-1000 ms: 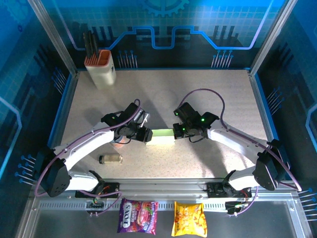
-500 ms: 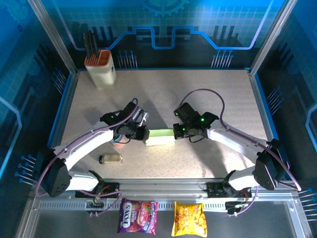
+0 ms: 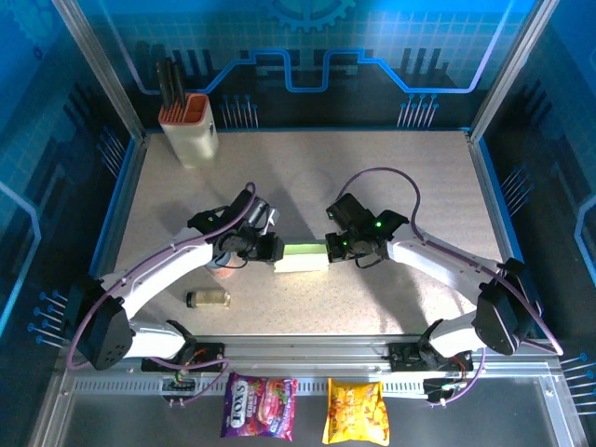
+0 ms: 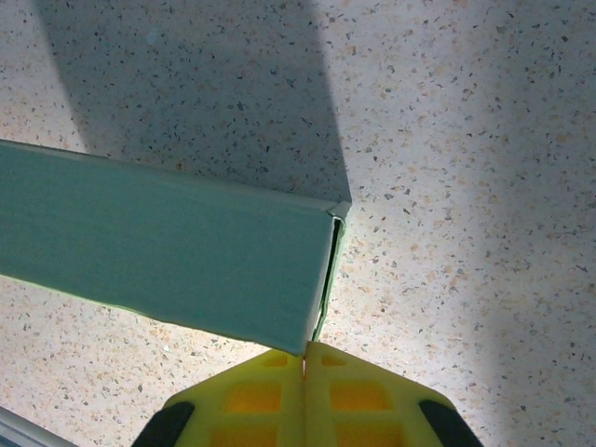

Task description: Fold the paper box

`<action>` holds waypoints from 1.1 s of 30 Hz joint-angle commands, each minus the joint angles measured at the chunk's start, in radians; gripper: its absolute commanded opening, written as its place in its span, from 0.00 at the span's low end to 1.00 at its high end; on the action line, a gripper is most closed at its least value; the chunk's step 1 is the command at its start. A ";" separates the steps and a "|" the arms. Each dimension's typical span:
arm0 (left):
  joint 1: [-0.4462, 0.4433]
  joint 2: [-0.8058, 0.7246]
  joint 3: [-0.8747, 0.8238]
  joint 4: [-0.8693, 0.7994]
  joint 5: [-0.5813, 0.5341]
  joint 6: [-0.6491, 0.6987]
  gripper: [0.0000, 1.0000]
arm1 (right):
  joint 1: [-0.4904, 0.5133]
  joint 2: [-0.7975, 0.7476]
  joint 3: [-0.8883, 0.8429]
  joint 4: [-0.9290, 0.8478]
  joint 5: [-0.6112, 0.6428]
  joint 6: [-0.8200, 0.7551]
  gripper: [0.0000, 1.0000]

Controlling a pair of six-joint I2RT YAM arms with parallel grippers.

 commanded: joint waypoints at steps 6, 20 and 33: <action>0.007 0.007 0.001 0.051 0.020 -0.033 0.37 | 0.006 0.020 0.056 -0.019 -0.040 -0.018 0.00; 0.014 0.009 0.026 -0.012 -0.041 0.004 0.44 | -0.016 0.025 0.089 -0.049 -0.047 -0.032 0.00; 0.015 0.041 0.034 -0.020 -0.057 0.016 0.40 | -0.032 0.054 0.090 -0.041 -0.045 -0.038 0.19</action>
